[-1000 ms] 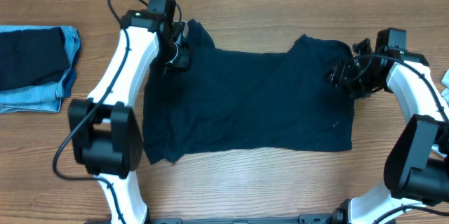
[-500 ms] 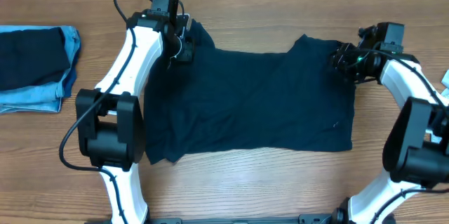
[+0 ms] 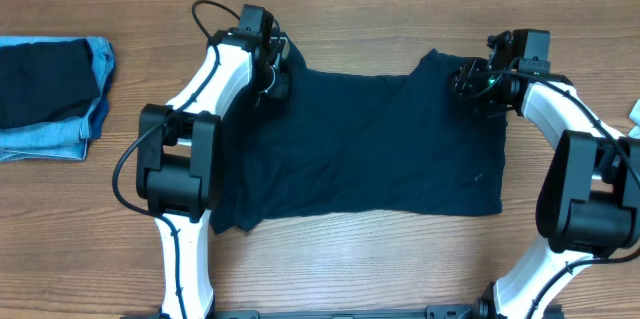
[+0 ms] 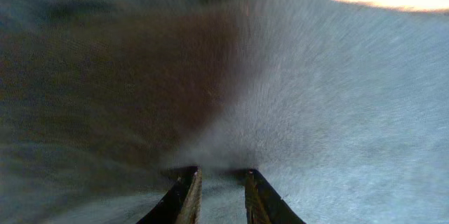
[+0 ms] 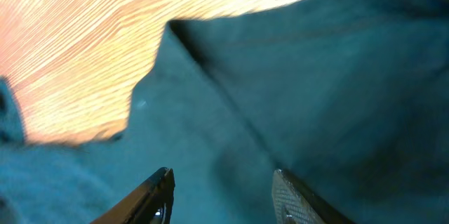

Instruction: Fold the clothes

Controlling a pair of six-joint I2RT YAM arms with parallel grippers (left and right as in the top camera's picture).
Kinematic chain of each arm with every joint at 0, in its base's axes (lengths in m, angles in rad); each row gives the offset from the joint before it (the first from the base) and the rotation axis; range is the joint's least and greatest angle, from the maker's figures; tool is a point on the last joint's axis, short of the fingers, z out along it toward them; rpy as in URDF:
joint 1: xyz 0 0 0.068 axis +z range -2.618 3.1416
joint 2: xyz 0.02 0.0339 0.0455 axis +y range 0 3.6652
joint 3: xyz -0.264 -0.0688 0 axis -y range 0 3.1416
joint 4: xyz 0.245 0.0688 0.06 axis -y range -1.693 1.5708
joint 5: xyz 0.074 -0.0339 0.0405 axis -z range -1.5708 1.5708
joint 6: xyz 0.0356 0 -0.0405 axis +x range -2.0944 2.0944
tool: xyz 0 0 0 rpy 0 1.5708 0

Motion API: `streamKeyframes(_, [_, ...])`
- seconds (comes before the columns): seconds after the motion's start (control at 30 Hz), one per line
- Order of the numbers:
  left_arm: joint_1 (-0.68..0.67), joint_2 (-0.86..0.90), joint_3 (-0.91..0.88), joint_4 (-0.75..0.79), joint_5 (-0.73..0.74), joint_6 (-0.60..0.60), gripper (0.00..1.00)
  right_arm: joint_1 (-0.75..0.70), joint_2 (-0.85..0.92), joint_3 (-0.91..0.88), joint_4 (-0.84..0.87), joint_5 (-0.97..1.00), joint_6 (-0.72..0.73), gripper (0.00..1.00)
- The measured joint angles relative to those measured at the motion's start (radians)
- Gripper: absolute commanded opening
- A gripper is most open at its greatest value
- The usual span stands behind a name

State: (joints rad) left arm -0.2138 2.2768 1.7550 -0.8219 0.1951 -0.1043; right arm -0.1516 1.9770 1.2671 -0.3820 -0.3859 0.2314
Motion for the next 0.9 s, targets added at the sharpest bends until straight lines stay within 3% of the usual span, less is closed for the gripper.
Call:
streamKeyframes(0.4, [-0.001, 0.003, 0.000, -0.003, 0.005, 0.001, 0.24, -0.012, 0.072, 0.003, 0.025, 0.109, 0.034, 0.45])
streamKeyframes(0.63, [-0.001, 0.003, 0.000, 0.008, 0.004, -0.002, 0.24, -0.032, 0.113, 0.013, 0.181, 0.214, 0.052, 0.45])
streamKeyframes(0.9, [0.008, 0.003, 0.000, 0.038, 0.004, -0.020, 0.25, -0.154, 0.170, 0.029, 0.354, 0.126, 0.041, 0.47])
